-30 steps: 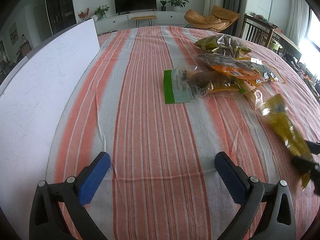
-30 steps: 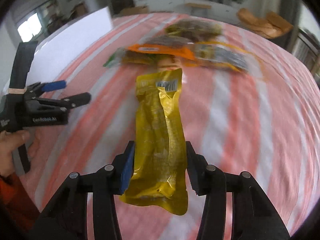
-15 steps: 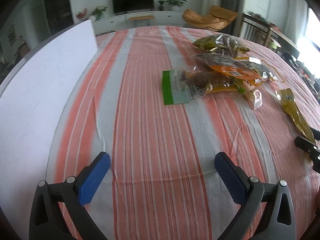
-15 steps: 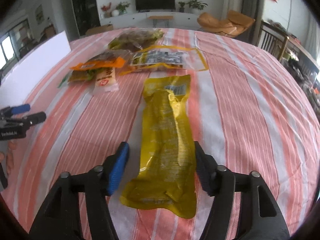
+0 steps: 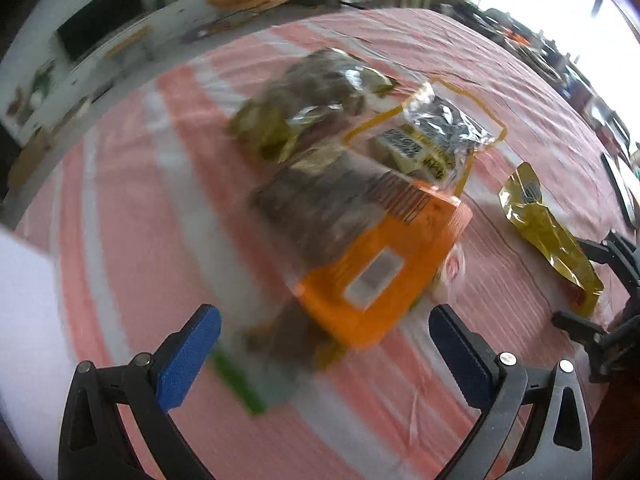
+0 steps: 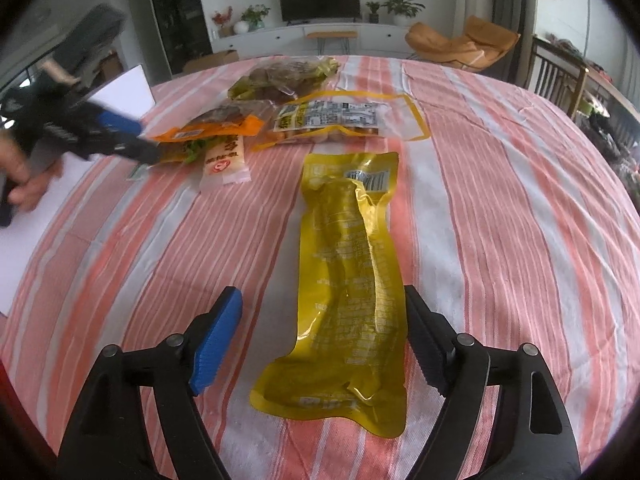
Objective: Organize snacks
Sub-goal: 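Grasp the clear green-labelled snack bag with the left gripper while the right holds the yellow bag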
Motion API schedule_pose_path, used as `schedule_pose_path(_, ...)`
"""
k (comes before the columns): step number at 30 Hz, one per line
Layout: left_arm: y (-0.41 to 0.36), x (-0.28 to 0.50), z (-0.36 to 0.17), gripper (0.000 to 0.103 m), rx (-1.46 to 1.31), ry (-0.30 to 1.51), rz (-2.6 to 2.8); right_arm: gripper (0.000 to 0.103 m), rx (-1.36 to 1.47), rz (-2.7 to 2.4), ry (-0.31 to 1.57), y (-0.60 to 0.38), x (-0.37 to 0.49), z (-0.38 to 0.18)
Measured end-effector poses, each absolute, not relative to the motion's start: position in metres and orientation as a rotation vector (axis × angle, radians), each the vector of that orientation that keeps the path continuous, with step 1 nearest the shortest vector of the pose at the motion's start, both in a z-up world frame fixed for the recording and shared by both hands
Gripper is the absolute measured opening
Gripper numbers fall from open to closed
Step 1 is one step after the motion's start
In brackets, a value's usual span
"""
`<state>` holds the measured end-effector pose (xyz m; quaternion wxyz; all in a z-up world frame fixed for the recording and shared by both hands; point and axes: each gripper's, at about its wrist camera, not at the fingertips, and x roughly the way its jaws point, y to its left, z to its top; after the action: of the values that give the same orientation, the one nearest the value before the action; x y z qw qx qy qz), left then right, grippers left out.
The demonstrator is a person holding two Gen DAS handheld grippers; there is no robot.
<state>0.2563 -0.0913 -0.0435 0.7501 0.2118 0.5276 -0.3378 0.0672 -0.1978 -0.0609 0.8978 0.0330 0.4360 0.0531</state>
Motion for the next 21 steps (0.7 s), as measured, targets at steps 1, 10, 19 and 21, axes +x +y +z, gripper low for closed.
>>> schedule_pose_path(1,-0.094,0.255,-0.048,0.103,0.460,1.165,-0.754,0.082,0.068,0.109,0.903,-0.198,0.067,-0.061)
schedule_pose_path(10,-0.086,0.180,-0.040,0.102,0.431,1.220,-1.016,0.084,0.067,0.116,0.904,-0.197,0.068,-0.061)
schedule_pose_path(19,-0.103,0.185,-0.039,0.102,0.550,1.137,-0.875,0.085,0.052,0.110,0.907,-0.195,0.068,-0.061)
schedule_pose_path(21,-0.108,0.189,-0.053,0.102,0.586,1.155,-0.815,0.085,0.053,0.107,0.907,-0.195,0.068,-0.061)
